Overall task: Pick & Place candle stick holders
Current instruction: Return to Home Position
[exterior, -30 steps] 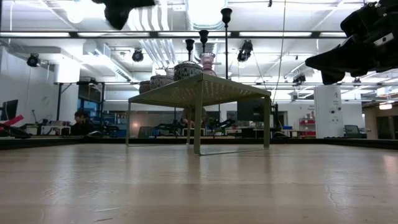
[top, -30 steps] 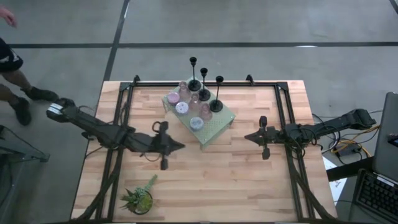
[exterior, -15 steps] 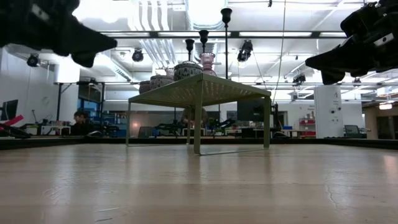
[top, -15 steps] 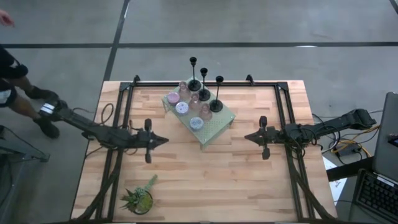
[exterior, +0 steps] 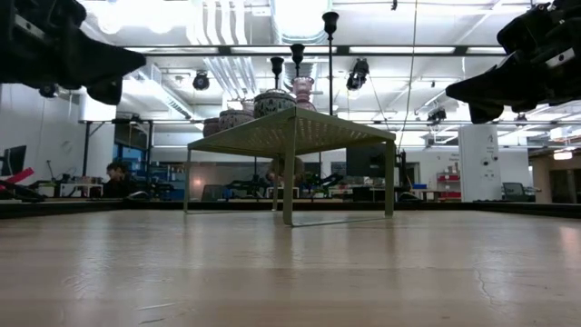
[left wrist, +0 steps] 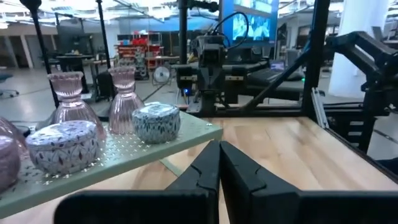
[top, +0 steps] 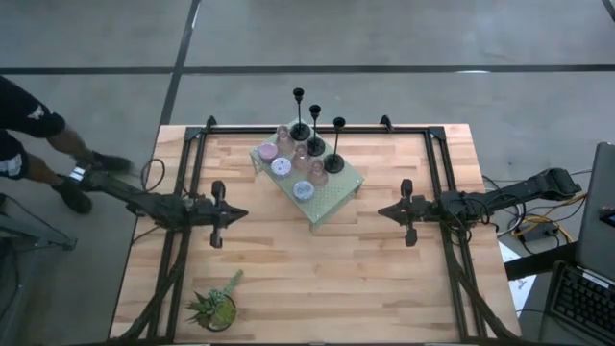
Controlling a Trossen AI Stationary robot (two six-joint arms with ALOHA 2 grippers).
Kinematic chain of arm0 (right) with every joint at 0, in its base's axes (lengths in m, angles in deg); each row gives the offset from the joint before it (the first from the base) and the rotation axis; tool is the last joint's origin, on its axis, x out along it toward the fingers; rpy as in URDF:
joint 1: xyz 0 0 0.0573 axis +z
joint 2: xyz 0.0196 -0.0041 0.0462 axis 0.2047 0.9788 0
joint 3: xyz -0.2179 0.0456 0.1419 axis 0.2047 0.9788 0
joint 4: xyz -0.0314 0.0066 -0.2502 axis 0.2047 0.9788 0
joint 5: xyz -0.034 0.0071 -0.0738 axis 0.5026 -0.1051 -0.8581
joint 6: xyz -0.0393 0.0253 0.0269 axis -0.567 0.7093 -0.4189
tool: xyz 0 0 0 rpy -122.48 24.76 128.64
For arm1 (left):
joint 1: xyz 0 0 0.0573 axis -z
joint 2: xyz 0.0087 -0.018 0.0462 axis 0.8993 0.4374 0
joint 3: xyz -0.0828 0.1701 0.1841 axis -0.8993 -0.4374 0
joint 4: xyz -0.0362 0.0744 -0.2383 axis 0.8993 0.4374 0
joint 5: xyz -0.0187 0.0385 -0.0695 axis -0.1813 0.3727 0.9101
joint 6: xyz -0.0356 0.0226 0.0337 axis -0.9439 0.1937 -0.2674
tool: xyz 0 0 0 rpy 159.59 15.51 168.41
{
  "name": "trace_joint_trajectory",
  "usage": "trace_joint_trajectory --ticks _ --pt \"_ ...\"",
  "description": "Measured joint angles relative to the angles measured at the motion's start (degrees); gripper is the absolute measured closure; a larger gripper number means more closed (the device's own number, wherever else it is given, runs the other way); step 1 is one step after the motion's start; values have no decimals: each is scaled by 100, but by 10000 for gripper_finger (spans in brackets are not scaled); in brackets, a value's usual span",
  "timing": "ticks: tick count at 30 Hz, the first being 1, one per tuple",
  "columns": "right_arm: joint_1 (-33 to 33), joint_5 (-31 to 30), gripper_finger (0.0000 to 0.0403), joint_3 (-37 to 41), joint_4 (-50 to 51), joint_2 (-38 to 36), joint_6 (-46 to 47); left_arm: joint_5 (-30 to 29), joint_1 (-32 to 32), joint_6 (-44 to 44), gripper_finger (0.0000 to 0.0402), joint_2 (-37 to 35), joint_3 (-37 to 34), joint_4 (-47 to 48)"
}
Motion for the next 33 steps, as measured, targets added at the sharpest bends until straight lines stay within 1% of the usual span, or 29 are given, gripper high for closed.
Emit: trace_joint_trajectory --ticks 4,6,9,13,15,33 --pt "0 1 394 0 0 0 -1 123 0 15 387 -496 -12 650" --pt "1 0 394 0 0 0 3 305 0 37 387 -684 -75 687" --pt "1 2 394 0 0 0 1 380 0 350 387 -922 -98 1048" --pt "-1 0 394 0 0 0 -1 -32 -4 553 387 -1180 -101 1117" --pt "1 2 394 0 0 2 3 -103 -9 513 387 -1241 -100 1125" --pt "1 0 394 0 0 2 -2 -101 -4 491 387 -1247 -105 1134"
